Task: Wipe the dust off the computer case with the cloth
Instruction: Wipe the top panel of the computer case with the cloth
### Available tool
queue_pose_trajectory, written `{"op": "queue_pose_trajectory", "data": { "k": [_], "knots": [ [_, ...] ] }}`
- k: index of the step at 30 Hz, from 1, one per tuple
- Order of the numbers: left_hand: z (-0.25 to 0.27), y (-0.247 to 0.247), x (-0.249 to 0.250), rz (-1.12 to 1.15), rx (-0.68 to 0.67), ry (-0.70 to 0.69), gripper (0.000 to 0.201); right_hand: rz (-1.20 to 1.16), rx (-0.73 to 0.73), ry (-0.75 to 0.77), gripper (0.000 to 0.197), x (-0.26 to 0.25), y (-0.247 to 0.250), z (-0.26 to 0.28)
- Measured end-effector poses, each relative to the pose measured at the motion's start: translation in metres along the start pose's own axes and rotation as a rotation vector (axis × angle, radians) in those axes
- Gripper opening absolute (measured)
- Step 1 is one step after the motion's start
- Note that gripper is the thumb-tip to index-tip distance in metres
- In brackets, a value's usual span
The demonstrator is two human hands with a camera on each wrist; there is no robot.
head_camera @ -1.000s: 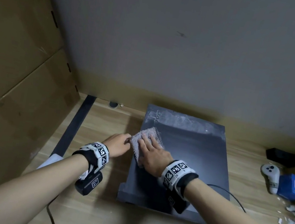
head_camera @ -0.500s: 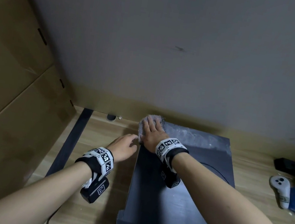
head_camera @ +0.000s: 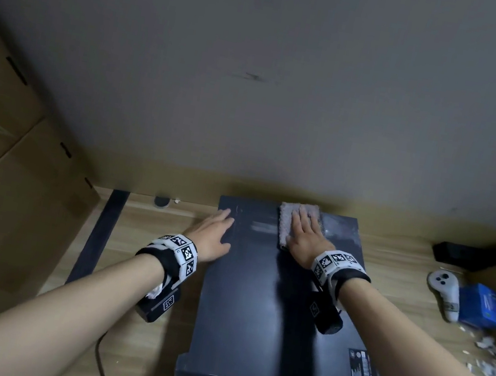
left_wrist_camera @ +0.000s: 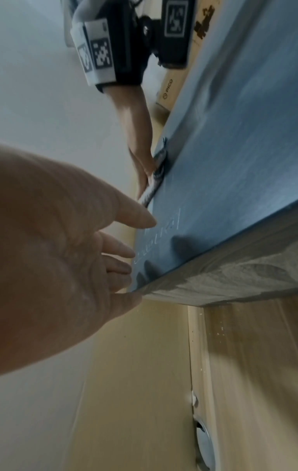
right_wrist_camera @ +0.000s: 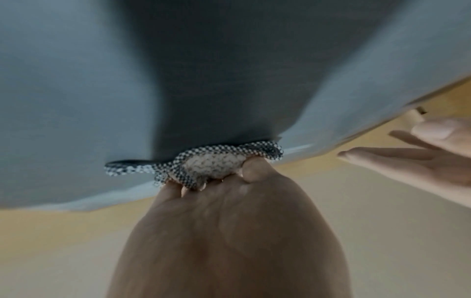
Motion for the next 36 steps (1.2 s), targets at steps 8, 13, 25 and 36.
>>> {"op": "queue_pose_trajectory", "data": {
  "k": [8, 13, 25, 36],
  "knots": [
    [-0.028, 0.003, -0.006, -0.194, -0.086, 0.049, 0.11, -0.026, -0.031, -0.198, 0.076, 0.09, -0.031, 0.015],
    [-0.037, 0.006, -0.006, -0.285, -0.14, 0.038, 0.113, -0.041, -0.025, -0.206, 0.068, 0.09, -0.027, 0.013],
    [-0.04, 0.002, 0.0, -0.382, -0.124, 0.063, 0.111, -0.103, -0.024, -0.232, 0.066, 0.086, -0.012, 0.018],
    [-0.043, 0.003, 0.011, -0.489, -0.135, 0.08, 0.109, -0.058, -0.007, -0.118, 0.067, 0.061, -0.042, 0.069]
  ]
}}
Point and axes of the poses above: each hand's wrist, its own z-axis away from the middle knuckle, its own y-axis out of the back of the hand, x = y × z, the point moved 1 cm from there along -z, towards the middle knuckle, and after that the axes turned 13 degrees about z, right-handed, at the moved point
